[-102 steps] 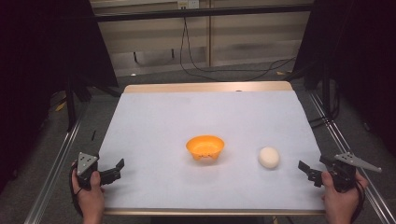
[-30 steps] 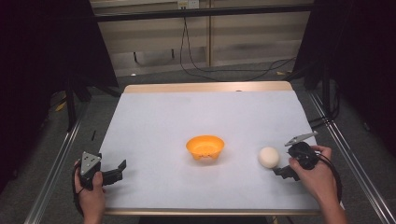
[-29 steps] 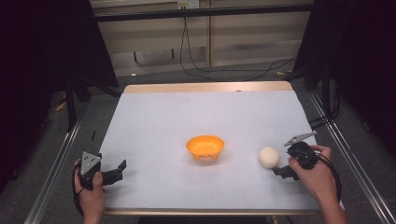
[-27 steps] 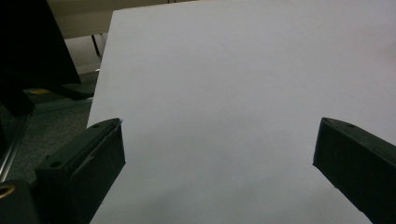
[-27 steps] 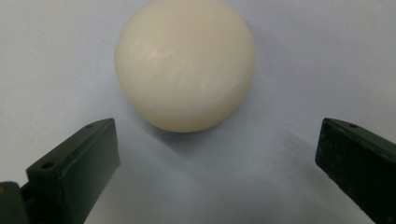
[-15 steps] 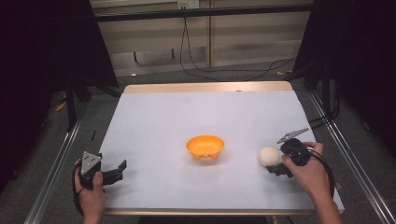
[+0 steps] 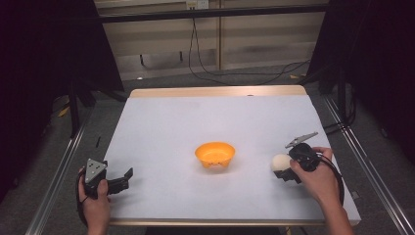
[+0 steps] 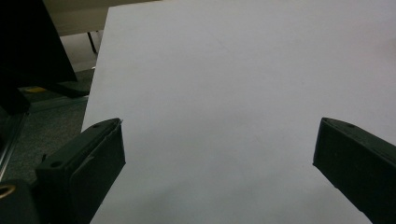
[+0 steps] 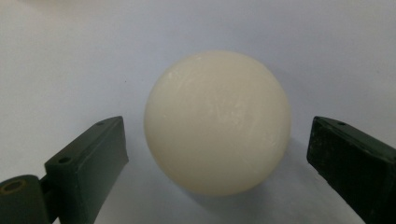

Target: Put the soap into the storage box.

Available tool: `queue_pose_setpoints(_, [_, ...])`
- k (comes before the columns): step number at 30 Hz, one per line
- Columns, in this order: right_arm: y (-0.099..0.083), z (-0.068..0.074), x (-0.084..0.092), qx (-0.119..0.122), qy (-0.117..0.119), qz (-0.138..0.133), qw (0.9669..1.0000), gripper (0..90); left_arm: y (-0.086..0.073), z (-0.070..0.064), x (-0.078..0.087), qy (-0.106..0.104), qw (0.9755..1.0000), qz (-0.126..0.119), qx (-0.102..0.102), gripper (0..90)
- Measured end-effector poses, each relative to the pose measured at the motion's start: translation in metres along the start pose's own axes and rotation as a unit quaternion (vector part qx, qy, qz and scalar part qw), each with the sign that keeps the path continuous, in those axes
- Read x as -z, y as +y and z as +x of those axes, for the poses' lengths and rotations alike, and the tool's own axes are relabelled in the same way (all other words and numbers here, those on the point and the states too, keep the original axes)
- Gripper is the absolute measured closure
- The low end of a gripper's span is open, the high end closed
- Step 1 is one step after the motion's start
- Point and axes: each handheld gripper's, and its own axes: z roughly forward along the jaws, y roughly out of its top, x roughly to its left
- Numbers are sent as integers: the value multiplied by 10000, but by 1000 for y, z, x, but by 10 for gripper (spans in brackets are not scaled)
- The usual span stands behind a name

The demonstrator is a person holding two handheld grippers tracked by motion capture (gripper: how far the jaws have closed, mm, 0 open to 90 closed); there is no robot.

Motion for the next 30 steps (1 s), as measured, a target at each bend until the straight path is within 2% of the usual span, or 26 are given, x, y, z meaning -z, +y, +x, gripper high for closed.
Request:
queue_pose_setpoints(2, [0, -1, -1, 35, 24, 0, 10000, 71, 0, 0, 0, -4, 10000, 1, 1, 20])
queue_pose_setpoints(3, [1, 1, -2, -40, 13, -21, 10000, 80, 0, 0, 0, -6, 10000, 5, 0, 20])
queue_pose_setpoints(6, [2, 1, -3, -57, 8, -21, 10000, 98, 0, 0, 0, -4, 10000, 6, -5, 20])
queue_pose_setpoints(10, [3, 0, -6, -206, -93, 51, 9997, 189, 0, 0, 0, -17, 10000, 3, 4, 20])
queue_pose_setpoints(11, [3, 0, -6, -206, -93, 51, 9997, 189, 0, 0, 0, -17, 10000, 3, 4, 20])
queue_pose_setpoints(12, [3, 0, -6, -241, -32, 24, 9997, 226, 0, 0, 0, -18, 10000, 4, 4, 20])
queue_pose_setpoints(30, [5, -2, -10, -344, 19, 74, 9994, 235, 0, 0, 0, -23, 10000, -5, -3, 22])
